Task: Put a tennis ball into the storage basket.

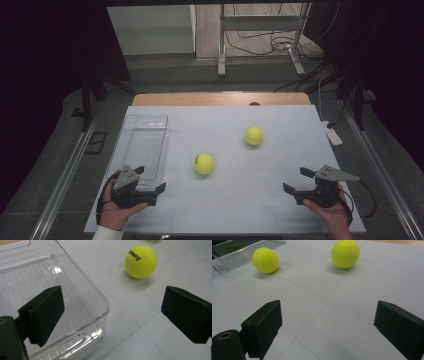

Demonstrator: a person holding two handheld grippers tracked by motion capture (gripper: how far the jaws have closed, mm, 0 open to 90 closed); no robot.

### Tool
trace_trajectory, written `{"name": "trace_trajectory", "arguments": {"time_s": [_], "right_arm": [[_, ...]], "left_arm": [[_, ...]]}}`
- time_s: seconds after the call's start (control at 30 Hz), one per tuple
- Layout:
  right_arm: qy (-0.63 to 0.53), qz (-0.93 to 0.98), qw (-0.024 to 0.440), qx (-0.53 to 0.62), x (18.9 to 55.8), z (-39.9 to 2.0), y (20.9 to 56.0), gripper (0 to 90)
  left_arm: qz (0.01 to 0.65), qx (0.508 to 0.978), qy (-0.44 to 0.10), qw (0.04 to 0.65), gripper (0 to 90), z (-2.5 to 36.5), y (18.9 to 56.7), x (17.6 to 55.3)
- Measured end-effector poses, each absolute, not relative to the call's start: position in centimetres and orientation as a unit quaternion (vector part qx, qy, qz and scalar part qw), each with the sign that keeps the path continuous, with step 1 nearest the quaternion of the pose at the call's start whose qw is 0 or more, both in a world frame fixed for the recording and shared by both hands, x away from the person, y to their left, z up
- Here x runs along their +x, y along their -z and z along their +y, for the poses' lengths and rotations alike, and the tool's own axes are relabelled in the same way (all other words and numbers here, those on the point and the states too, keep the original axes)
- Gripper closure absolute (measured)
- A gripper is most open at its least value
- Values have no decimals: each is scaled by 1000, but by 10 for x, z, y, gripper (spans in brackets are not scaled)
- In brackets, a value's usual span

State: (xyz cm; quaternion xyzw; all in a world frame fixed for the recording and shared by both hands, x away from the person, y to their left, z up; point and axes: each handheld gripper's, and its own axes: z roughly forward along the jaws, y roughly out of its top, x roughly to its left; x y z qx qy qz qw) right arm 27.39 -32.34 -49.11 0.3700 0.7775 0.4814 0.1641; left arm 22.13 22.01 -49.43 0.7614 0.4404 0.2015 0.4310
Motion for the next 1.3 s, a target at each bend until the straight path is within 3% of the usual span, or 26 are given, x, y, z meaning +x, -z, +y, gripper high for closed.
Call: {"name": "trace_trajectory", "arguments": {"time_s": [1.3], "right_arm": [[-477, 786, 156, 361, 275, -315, 500, 95]], "left_arm": [[438, 752, -204, 448, 59, 206, 473, 212]]}}
